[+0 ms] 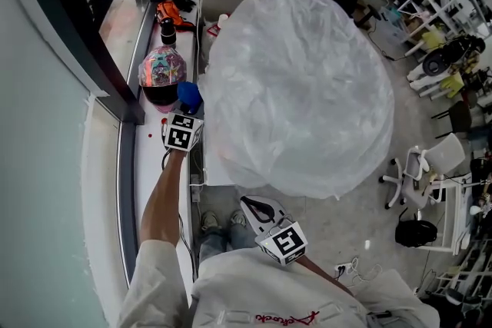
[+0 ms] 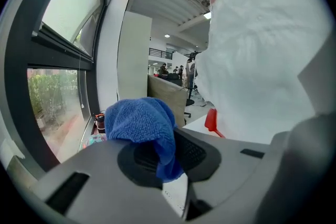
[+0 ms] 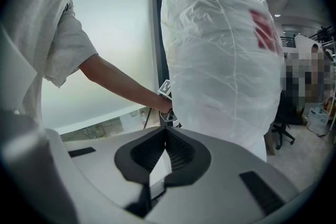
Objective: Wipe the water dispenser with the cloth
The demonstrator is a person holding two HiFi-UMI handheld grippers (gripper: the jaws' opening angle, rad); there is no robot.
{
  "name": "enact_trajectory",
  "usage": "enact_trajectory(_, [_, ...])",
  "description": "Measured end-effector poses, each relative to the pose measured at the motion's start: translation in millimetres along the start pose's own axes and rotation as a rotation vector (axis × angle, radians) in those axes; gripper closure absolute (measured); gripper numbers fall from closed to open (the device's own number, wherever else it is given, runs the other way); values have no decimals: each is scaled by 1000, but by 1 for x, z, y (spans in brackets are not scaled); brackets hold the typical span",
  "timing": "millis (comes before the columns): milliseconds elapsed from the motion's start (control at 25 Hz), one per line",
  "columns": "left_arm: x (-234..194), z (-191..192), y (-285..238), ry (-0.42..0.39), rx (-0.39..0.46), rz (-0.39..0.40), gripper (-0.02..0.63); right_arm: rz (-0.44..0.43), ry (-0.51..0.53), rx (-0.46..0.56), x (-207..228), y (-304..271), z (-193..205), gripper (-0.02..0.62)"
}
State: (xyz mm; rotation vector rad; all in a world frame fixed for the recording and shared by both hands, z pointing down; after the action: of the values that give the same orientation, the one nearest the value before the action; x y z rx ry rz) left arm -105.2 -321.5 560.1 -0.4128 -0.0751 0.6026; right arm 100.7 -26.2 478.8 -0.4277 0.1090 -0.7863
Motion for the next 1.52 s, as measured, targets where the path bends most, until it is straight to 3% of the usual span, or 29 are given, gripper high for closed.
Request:
enact_trajectory(240, [17, 22, 17, 0, -13, 34, 548, -19, 5, 3, -3, -2, 0, 580])
enact_trajectory(800, [87, 91, 115, 36, -3, 84, 548, -62, 21, 11, -19, 1, 6, 580])
enact_trajectory(1120, [126, 110, 159, 38, 22, 89, 548, -74, 28, 22, -24, -1, 7, 580])
enact_trajectory(1520, [141, 117, 187, 73, 30, 106, 548, -73, 25, 19, -26, -4, 7, 581])
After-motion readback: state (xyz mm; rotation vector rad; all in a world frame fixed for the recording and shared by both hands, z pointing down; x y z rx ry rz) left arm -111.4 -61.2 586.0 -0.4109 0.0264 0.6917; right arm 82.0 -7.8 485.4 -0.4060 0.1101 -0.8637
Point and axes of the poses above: the fingertips, and each gripper's own axes: y backward along the fingers, x to its right, z out of its underside, the point moved 10 cm from there along y, backward along the fingers
